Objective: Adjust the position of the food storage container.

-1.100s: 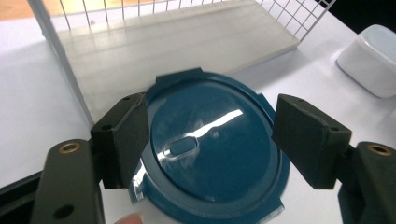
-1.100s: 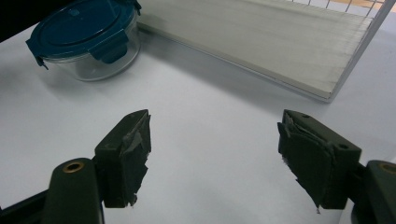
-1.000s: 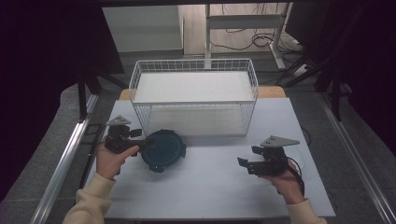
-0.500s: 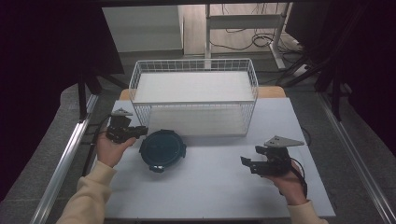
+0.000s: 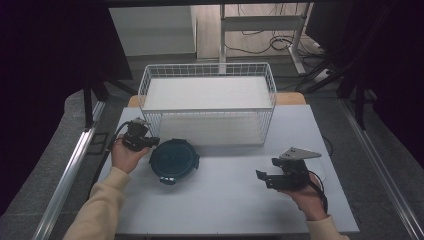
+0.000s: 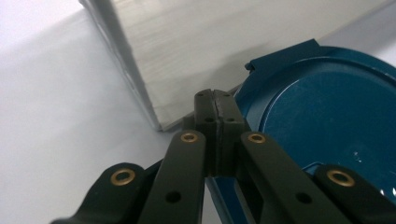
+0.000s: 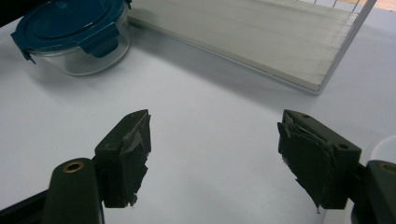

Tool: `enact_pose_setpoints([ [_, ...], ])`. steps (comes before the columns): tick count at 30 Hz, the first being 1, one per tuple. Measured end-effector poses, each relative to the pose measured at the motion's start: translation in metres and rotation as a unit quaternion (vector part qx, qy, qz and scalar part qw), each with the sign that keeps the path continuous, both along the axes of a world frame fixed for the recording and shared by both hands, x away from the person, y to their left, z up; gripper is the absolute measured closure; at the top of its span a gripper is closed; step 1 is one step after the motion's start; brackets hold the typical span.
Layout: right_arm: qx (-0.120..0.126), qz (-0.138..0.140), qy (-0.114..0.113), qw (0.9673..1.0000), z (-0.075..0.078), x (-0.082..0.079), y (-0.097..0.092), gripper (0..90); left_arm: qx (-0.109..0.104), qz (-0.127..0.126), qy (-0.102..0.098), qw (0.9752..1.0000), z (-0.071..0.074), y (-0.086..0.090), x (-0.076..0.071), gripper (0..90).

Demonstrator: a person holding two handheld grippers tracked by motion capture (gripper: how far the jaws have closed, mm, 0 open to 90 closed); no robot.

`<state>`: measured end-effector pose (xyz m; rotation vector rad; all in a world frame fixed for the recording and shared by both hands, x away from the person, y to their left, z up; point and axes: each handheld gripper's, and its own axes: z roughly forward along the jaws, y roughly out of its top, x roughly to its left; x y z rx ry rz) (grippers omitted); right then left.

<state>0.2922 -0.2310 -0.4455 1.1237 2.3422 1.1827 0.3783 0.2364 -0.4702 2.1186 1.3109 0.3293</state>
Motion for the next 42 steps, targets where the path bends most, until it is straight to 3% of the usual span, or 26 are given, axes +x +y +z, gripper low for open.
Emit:
enact_pose_setpoints([
  [7,0.004,-0.009,0.001,1.0000,0.000,0.001,-0.004,24.9,0.023,-0.008,0.023,0.9994,-0.009,-0.001,0.005,90.0],
  [23,0.002,-0.009,0.004,0.9999,-0.001,0.004,-0.002,25.0,0.005,-0.019,0.024,0.9995,-0.012,-0.005,0.000,90.0],
  [28,0.003,-0.009,0.004,0.9999,-0.001,0.004,-0.001,25.0,-0.018,-0.033,0.034,0.9987,-0.013,-0.011,-0.002,90.0],
  [33,0.004,-0.008,0.004,0.9999,0.000,0.004,-0.001,24.9,-0.022,-0.043,0.036,0.9982,-0.013,-0.016,-0.005,90.0],
  [35,0.006,-0.009,0.005,0.9999,0.000,0.004,-0.001,25.0,-0.032,-0.041,0.040,0.9979,-0.013,-0.020,-0.006,90.0],
  [41,0.005,-0.010,0.009,0.9999,-0.002,0.005,-0.001,25.0,-0.030,-0.052,0.042,0.9973,-0.012,-0.027,-0.008,90.0],
  [42,0.005,-0.010,0.010,0.9999,-0.002,0.005,-0.001,24.9,-0.025,-0.065,0.042,0.9967,-0.012,-0.030,-0.009,90.0],
])
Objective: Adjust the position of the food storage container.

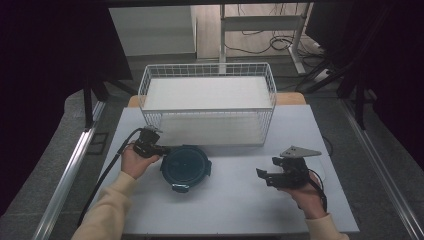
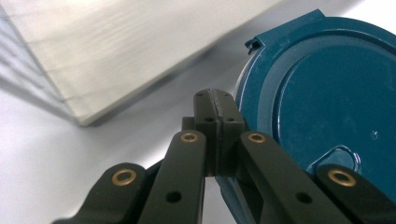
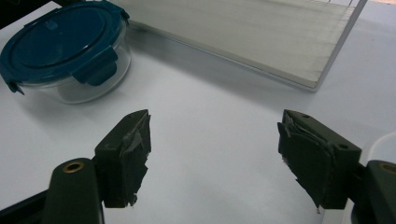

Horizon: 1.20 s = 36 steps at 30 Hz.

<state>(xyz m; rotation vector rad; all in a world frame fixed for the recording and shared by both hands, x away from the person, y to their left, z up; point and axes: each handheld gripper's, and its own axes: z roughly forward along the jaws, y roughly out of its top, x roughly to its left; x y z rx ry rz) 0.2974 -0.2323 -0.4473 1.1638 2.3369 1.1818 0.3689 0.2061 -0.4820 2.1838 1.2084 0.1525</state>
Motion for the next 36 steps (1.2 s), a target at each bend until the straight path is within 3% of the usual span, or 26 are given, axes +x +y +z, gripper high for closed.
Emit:
enact_pose_setpoints([
  [5,0.001,0.002,0.000,1.0000,0.000,0.000,0.001,25.0,-0.007,-0.006,0.008,0.9999,0.000,-0.012,-0.004,90.0],
  [9,0.017,0.006,0.009,0.9998,0.000,0.000,0.000,24.9,-0.019,-0.013,0.012,0.9997,0.000,-0.021,-0.006,90.0],
  [13,0.017,0.005,0.009,0.9998,0.001,0.000,0.000,25.0,-0.010,-0.027,0.009,0.9995,0.001,-0.029,-0.010,90.0],
  [19,0.016,0.006,0.011,0.9998,0.000,0.000,0.000,25.0,-0.019,-0.037,0.020,0.9989,0.001,-0.036,-0.016,90.0],
  [28,0.013,0.011,0.014,0.9998,-0.002,0.000,0.004,24.9,-0.016,-0.062,0.017,0.9978,0.002,-0.049,-0.025,90.0],
  [36,0.013,0.013,0.017,0.9997,-0.003,0.000,0.005,24.9,-0.017,-0.068,0.016,0.9974,0.002,-0.058,-0.030,90.0],
])
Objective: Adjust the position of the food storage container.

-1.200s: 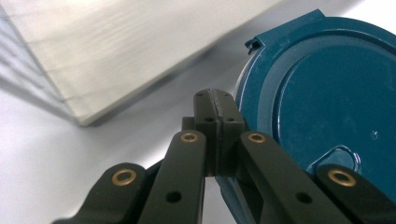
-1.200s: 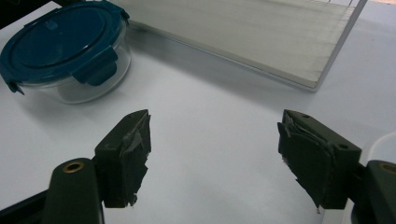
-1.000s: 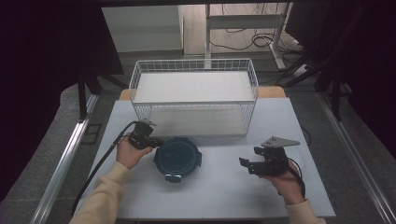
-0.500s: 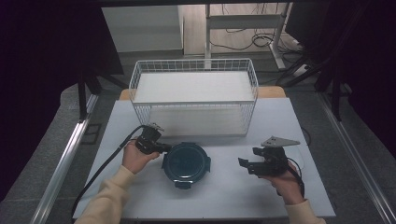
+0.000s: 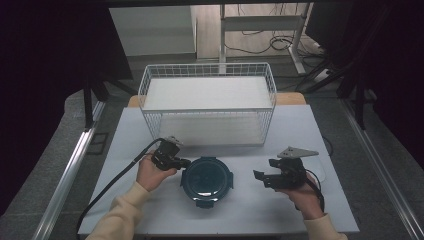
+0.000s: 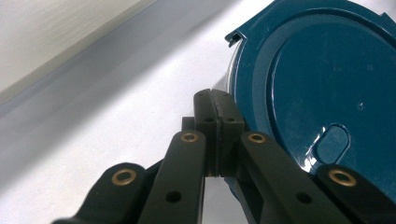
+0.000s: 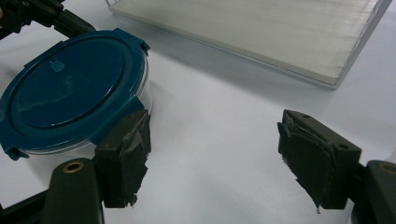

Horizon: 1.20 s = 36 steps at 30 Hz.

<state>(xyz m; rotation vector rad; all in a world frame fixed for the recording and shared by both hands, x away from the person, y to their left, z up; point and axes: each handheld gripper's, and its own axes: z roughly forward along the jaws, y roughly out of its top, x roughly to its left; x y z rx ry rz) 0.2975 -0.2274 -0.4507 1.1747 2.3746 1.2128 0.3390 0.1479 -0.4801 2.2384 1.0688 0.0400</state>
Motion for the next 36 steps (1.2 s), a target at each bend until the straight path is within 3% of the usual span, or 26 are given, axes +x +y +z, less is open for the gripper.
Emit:
enact_pose_setpoints([
  [8,0.002,0.003,0.002,1.0000,0.000,0.000,0.001,24.9,-0.003,-0.010,0.003,0.9999,0.000,-0.006,-0.004,90.0],
  [12,0.040,0.014,0.023,0.9988,0.001,0.000,0.001,24.9,-0.002,-0.017,0.001,0.9998,0.001,-0.005,-0.004,90.0],
  [13,0.048,0.016,0.024,0.9984,0.002,0.000,0.002,24.9,-0.011,-0.019,-0.001,0.9998,0.002,-0.003,-0.004,90.0],
  [14,0.048,0.017,0.022,0.9985,0.004,0.000,0.002,24.9,-0.034,-0.010,-0.011,0.9993,0.006,0.004,-0.003,90.0],
  [18,0.049,0.021,0.011,0.9985,0.007,0.000,0.002,24.9,-0.060,0.025,-0.049,0.9967,0.025,0.021,-0.011,89.8],
  [19,0.049,0.021,0.011,0.9985,0.007,0.000,0.002,24.9,-0.060,0.025,-0.049,0.9967,0.025,0.021,-0.011,88.8],
  [21,0.049,0.026,0.008,0.9984,0.009,0.001,0.002,25.0,-0.079,0.042,-0.077,0.9930,0.040,0.029,-0.029,80.1],
  [23,0.049,0.029,0.006,0.9984,0.009,0.001,0.003,25.0,-0.081,0.050,-0.083,0.9920,0.043,0.030,-0.034,64.7],
  [24,0.048,0.031,0.005,0.9984,0.009,0.001,0.003,24.9,-0.081,0.057,-0.086,0.9914,0.045,0.030,-0.039,64.7],
  [25,0.045,0.034,0.004,0.9984,0.008,0.001,0.005,24.9,-0.080,0.069,-0.088,0.9905,0.047,0.032,-0.048,44.2],
  [27,0.041,0.038,0.003,0.9985,0.008,0.000,0.006,24.7,-0.084,0.083,-0.091,0.9889,0.046,0.035,-0.056,31.5],
  [31,0.042,0.036,0.002,0.9985,0.009,0.000,0.007,24.7,-0.093,0.102,-0.089,0.9864,0.044,0.044,-0.063,19.6],
  [32,0.045,0.035,0.000,0.9984,0.010,0.001,0.008,24.7,-0.099,0.118,-0.083,0.9846,0.041,0.050,-0.065,18.5],
  [36,0.046,0.043,-0.004,0.9980,0.010,0.003,0.010,24.7,-0.109,0.128,-0.067,0.9834,0.034,0.056,-0.066,16.5],
])
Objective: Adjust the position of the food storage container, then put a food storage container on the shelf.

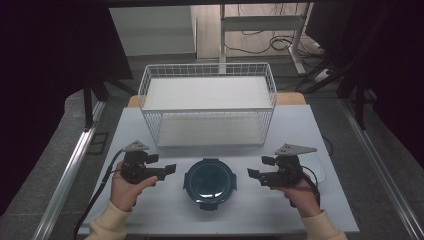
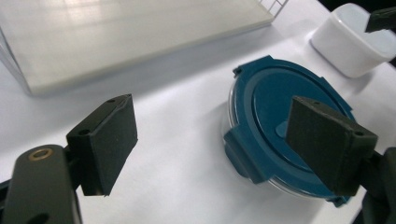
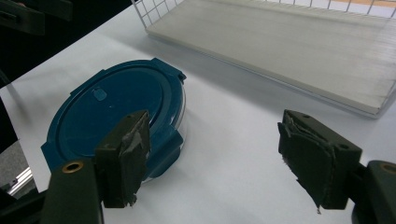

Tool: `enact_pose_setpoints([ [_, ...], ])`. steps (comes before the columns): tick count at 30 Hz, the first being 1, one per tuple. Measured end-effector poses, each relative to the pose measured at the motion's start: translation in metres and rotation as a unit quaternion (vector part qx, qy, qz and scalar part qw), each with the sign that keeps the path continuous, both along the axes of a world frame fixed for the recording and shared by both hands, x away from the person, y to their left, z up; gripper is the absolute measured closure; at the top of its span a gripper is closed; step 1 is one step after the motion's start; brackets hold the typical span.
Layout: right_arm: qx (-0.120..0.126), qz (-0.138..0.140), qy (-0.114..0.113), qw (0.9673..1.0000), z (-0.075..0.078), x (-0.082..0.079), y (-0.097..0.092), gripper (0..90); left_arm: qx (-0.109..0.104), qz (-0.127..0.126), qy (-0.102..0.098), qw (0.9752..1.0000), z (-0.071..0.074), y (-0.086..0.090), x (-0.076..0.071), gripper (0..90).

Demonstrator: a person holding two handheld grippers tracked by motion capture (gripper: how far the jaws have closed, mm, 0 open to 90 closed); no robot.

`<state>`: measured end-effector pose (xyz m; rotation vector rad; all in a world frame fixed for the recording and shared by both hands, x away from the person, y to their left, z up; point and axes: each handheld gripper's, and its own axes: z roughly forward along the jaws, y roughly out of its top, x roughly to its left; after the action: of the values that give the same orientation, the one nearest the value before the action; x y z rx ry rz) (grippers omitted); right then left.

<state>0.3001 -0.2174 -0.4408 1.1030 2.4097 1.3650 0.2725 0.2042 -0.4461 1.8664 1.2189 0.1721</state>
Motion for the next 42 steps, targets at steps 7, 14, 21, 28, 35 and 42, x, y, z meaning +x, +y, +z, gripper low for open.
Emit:
enact_pose_setpoints([
  [7,0.003,-0.004,0.001,1.0000,-0.001,0.004,0.001,23.7,-0.002,0.005,0.001,1.0000,-0.002,-0.001,-0.004,12.9],
  [14,0.006,-0.010,0.025,0.9996,-0.005,0.008,0.010,19.9,-0.022,0.009,0.013,0.9996,-0.007,0.005,-0.004,12.6],
  [21,0.007,-0.007,0.046,0.9989,-0.007,0.010,0.022,16.6,-0.039,-0.001,0.028,0.9988,-0.016,0.001,-0.002,13.0],
  [28,0.029,-0.004,0.083,0.9961,-0.012,0.005,0.031,12.7,-0.073,-0.006,0.060,0.9955,-0.023,-0.010,-0.001,10.1],
  [35,0.051,-0.005,0.114,0.9922,-0.016,0.007,0.038,10.9,-0.086,-0.011,0.076,0.9933,-0.029,-0.017,0.000,6.1],
  [42,0.057,-0.012,0.155,0.9862,-0.031,0.006,0.046,9.1,-0.096,-0.027,0.103,0.9896,-0.042,-0.024,0.008,5.3],
])
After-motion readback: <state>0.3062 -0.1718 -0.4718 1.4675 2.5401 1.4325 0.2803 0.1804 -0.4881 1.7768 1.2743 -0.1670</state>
